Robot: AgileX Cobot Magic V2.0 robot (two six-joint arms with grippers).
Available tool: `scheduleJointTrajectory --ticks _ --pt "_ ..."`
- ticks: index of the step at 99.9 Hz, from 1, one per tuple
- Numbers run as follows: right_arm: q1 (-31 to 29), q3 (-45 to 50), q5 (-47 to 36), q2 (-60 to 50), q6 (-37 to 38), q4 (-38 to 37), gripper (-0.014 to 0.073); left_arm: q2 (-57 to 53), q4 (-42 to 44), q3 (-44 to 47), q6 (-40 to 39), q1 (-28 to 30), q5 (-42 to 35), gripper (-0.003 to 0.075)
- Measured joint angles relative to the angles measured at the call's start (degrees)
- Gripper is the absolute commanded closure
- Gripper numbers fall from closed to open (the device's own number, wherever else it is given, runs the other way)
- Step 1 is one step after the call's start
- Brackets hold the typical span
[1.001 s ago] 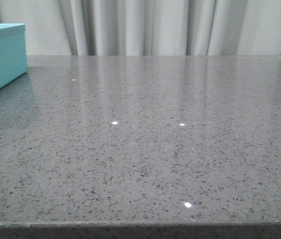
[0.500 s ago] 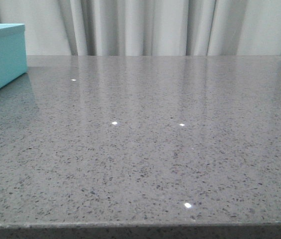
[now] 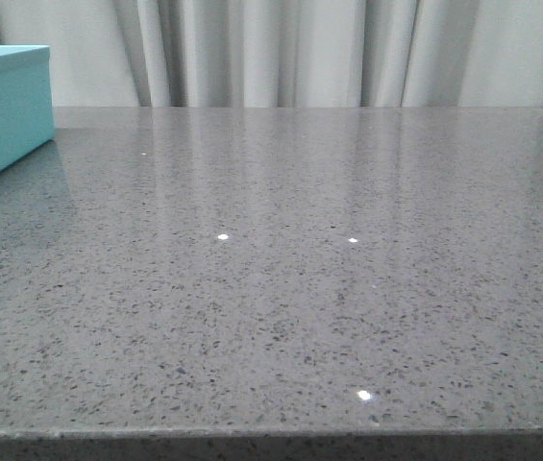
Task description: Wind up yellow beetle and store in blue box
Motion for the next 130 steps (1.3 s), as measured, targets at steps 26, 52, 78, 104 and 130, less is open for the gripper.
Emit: scheduleJointTrajectory --ticks 26,52,78,104,130 --pt "0.0 0.0 0.0 0.0 0.0 0.0 0.0711 0.0 0.0 0.0 0.0 0.0 0.0 0.0739" --pt "0.0 0.0 0.0 0.0 0.0 0.0 0.0711 0.0 0.0 0.0 0.0 0.0 0.0 0.0738" --pt "-1.3 2.0 -1.3 0.0 -0.5 0.5 0.0711 0.0 0.0 0.0 0.0 0.0 0.0 0.0739" --pt "-11.0 8.2 -13.0 0.0 -16.9 17.4 0.0711 0.0 0.0 0.0 0.0 0.0 0.0 0.0739" --pt "-24.4 16.0 -29.3 0.0 -23.1 23.1 0.0711 0.0 0.0 0.0 0.0 0.0 0.0 0.0738"
